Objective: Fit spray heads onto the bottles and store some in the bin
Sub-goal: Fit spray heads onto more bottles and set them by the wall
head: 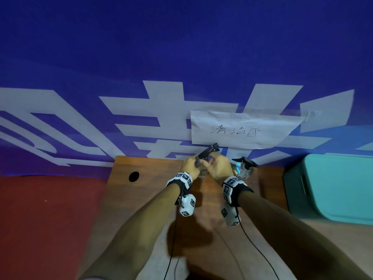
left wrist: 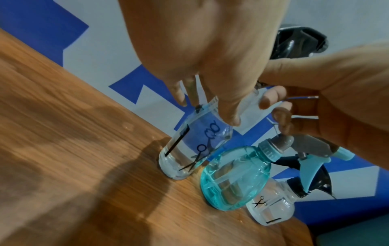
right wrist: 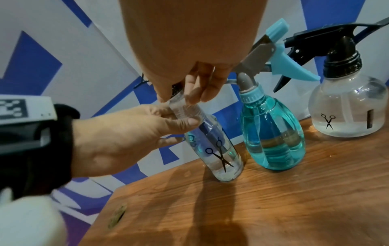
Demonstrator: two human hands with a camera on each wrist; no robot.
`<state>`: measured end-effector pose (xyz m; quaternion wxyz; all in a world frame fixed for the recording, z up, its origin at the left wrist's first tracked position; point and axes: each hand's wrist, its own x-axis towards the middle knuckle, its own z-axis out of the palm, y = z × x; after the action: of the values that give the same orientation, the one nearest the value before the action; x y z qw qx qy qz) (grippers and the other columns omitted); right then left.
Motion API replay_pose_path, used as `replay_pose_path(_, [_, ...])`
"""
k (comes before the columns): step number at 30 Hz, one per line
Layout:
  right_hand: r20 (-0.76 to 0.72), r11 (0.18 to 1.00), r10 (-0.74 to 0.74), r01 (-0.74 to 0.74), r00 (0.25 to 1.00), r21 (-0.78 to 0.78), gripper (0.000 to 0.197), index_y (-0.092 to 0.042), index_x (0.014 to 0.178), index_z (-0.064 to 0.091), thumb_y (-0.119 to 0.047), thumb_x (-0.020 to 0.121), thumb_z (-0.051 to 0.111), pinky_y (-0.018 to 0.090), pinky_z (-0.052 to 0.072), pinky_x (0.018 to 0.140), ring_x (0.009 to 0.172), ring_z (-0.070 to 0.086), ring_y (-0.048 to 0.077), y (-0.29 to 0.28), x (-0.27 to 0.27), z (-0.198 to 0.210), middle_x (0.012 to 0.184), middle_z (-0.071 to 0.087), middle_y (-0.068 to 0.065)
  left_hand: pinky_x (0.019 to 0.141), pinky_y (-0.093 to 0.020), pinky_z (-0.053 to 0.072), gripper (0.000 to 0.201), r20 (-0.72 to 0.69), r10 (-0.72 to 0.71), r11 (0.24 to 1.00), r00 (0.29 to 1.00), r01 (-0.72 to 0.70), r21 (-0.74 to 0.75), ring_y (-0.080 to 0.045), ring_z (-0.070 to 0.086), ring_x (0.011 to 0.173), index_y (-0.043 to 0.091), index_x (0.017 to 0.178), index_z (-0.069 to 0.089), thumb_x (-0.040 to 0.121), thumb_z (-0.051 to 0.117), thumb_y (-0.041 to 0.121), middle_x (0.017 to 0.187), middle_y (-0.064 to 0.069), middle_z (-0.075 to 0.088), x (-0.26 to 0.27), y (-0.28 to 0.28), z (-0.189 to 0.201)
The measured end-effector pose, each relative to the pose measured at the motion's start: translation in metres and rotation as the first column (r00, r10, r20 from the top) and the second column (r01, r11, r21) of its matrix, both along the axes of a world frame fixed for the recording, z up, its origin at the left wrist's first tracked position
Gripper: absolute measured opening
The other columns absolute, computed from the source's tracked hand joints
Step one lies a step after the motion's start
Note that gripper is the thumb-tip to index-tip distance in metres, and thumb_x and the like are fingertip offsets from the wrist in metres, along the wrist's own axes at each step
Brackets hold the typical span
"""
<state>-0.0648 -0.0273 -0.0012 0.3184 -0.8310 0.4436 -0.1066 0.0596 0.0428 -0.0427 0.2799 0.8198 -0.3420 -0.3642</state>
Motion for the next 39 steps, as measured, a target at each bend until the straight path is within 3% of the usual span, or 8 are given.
replay_pose_path(7, [-0.203,0.973,0.017,-0.064,0.979,-0.223,0.042,-0.025,0.080,0.056,-0.066,0.090,0.054,0.030,0.051,0.060,0.063,0.057,0.014,0.002,-0.005,0.004,0.073,0.057,-0.007,0.085,-0.030,0.052,0.022,-0.020,0.030,1.000,0.999,-0.030,0.004,-0.021,0.068,0.098,0.022,0.104,0.071,0.087,0.075,0.009,0.101,0.001,0.073,0.001,0.006,-0.001])
replay_pose_path(12, [0.206,0.982,-0.092,0.054,0.974,0.183,0.024,-0.014,0.080,0.063,-0.034,0.087,0.075,0.036,0.052,0.057,0.054,0.059,0.019,0.011,0.004,-0.009,0.063,0.062,0.004,0.071,-0.026,0.050,0.020,-0.006,0.000,0.999,1.000,0.000,-0.044,-0.015,0.067,0.078,0.033,0.085,0.063,0.084,0.079,0.021,0.080,0.009,0.069,0.000,0.009,0.008])
replay_pose_path(15, [0.301,0.962,-0.123,0.040,0.946,0.269,0.021,-0.007,0.085,0.068,-0.025,0.085,0.078,0.025,0.045,0.050,0.049,0.051,0.009,0.010,0.005,-0.011,0.063,0.059,0.007,0.073,-0.035,0.060,0.017,-0.010,-0.016,0.999,1.000,0.015,-0.032,-0.017,0.071,0.077,0.034,0.080,0.064,0.079,0.080,0.029,0.079,0.006,0.073,0.001,0.008,0.001])
replay_pose_path(21, [0.313,0.961,-0.107,0.017,0.944,0.277,0.045,-0.001,0.065,0.058,-0.034,0.075,0.086,0.029,0.043,0.050,0.046,0.042,0.009,-0.011,0.003,-0.027,0.054,0.050,0.001,0.066,-0.020,0.049,0.033,-0.018,0.014,0.996,1.000,-0.016,-0.090,0.004,0.061,0.073,0.037,0.077,0.059,0.082,0.077,0.010,0.074,0.017,0.064,-0.001,0.006,0.010])
replay_pose_path(25, [0.283,0.956,-0.105,0.019,0.953,0.292,0.041,-0.001,0.065,0.058,-0.029,0.079,0.084,0.029,0.048,0.051,0.041,0.045,0.006,-0.015,0.004,-0.028,0.050,0.046,-0.004,0.073,-0.027,0.053,0.020,0.002,0.037,0.996,0.999,-0.037,-0.081,-0.014,0.066,0.080,0.029,0.084,0.062,0.084,0.078,0.018,0.079,0.011,0.066,-0.008,0.004,0.012])
replay_pose_path(28, [0.227,0.949,-0.138,0.063,0.964,0.310,0.041,-0.005,0.091,0.070,-0.044,0.080,0.079,0.042,0.057,0.057,0.049,0.059,0.026,-0.011,0.009,-0.035,0.052,0.047,-0.003,0.074,-0.034,0.058,0.013,0.029,0.063,0.995,0.998,-0.061,-0.083,-0.022,0.069,0.083,0.026,0.085,0.064,0.085,0.075,0.021,0.084,0.001,0.072,-0.012,0.005,0.013])
replay_pose_path(32, [0.211,0.959,-0.137,0.076,0.968,0.274,0.024,-0.026,0.099,0.069,-0.046,0.086,0.071,0.040,0.061,0.066,0.051,0.067,0.013,0.007,0.009,-0.036,0.058,0.068,-0.002,0.068,-0.032,0.056,0.015,0.058,0.043,0.997,0.997,-0.039,-0.071,-0.023,0.069,0.077,0.026,0.081,0.062,0.084,0.071,0.015,0.074,0.005,0.067,-0.012,0.008,0.012])
replay_pose_path(39, [0.075,0.987,-0.113,0.103,0.991,0.126,0.039,-0.021,0.080,0.060,-0.060,0.083,0.062,0.037,0.059,0.059,0.054,0.066,0.016,0.006,0.005,-0.023,0.057,0.064,0.000,0.067,-0.027,0.050,0.020,0.071,0.013,0.999,0.997,-0.010,-0.043,-0.018,0.065,0.072,0.024,0.074,0.060,0.085,0.073,0.015,0.067,0.013,0.061,-0.010,0.006,0.015])
